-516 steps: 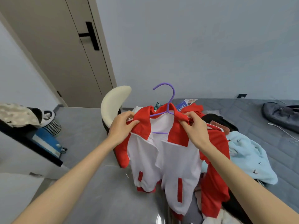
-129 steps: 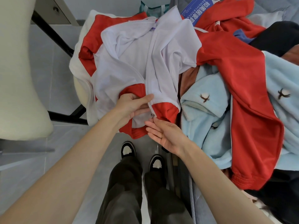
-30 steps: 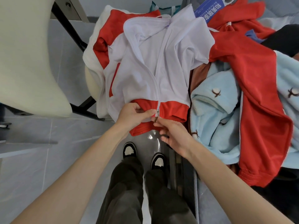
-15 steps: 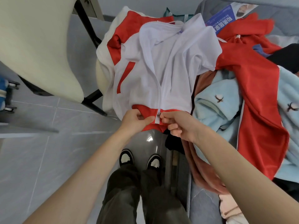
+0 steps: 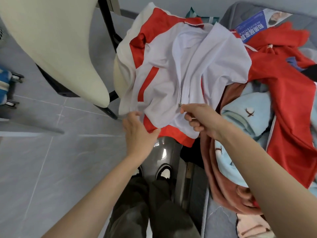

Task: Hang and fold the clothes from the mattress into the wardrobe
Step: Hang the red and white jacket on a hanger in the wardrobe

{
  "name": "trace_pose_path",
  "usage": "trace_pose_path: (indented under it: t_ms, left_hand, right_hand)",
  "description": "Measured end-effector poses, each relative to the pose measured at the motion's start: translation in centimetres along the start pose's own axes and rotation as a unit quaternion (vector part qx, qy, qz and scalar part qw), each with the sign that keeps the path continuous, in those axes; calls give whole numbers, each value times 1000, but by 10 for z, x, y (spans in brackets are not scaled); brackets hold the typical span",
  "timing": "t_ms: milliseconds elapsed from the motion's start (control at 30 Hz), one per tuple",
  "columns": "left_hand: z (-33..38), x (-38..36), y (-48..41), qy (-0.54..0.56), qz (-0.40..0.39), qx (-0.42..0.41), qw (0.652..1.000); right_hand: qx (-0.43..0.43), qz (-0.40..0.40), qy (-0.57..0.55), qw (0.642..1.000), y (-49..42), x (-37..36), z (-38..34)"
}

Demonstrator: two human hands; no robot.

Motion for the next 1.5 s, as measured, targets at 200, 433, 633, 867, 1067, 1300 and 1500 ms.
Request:
trace_pose_path:
  t_ms: [200,433,633,867,1067,1300,1500]
  left_hand:
    - [76,-34,-20,-236,-39,-165,957]
    - [50,-37,-33,-219,-154,-81,960]
    - [6,-32,-34,-268,-246,2,931]
    - [125,-10,-72,-225,-99,-181,952]
    - [134,-22,-113,-221,-153,-178,946]
    - [77,-34,-135,-333,-284,22,899]
    - [147,-34,-159,-386,-208,-14,899]
  right_hand:
    - [-15,-32,58,998,1,-1,-18]
    - [-13,1,-143,990,0,6,-23]
    - [57,85,-144,984,-5,41,-66]
    - [9,49,29,998,-11,44,-89]
    - [0,8,-57,998,-34,61,-100]
    - [61,50,-200,977,-63,109,-137]
    - [52,64,-23,996,-81,137,-161]
Point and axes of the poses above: each hand's wrist, its own y-axis away from the middle knuckle, its own x-axis out of the back of the hand, z = x × y, the point moved 9 cm from there along -y, towards the middle knuckle, and after that the axes turned 14 degrees about -z, right-handed, at the moved point
